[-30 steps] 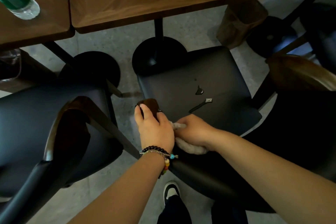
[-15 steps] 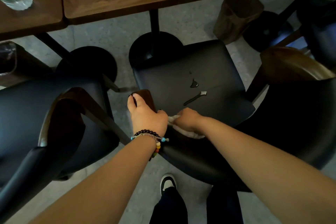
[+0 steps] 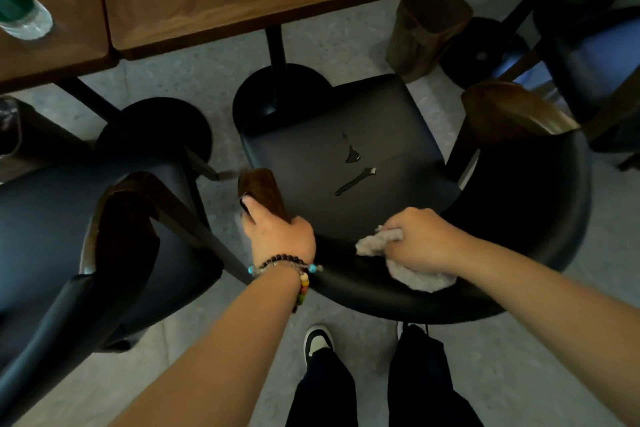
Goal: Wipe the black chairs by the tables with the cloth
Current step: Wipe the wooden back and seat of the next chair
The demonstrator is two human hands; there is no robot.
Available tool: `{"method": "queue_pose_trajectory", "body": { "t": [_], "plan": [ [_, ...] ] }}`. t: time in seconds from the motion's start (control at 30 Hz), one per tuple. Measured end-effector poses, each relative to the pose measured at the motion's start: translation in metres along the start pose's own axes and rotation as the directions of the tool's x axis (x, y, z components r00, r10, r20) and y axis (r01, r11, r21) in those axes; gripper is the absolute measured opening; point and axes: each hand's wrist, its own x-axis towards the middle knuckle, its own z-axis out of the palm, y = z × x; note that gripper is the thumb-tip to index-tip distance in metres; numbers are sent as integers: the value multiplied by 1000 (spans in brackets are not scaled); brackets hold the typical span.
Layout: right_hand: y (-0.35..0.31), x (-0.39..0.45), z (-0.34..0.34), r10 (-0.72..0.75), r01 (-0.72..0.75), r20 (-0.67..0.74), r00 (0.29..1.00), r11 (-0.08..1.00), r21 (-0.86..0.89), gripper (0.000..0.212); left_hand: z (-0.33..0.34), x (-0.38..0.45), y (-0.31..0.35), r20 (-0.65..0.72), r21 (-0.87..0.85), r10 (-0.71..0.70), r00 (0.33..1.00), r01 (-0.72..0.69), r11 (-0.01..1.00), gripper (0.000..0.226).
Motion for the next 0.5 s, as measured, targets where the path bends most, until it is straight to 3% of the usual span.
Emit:
{"method": "queue_pose_trajectory", "body": {
  "t": [0.17,0.37,0.5],
  "plan": [
    [-44,19,33,-101,103,-71,992,994,34,22,6,-6,-1,-88,0,-74,993,74,997,72],
    [-5,8,3,-23,27,120,992,999,-36,27,5,-7,2,-91,25,-75,993,78,997,69],
    [-16,39,17,-11,11,2,1000,1000,-13,23,6,-6,-1,-101,4,-75,992,76,997,70]
  ]
}}
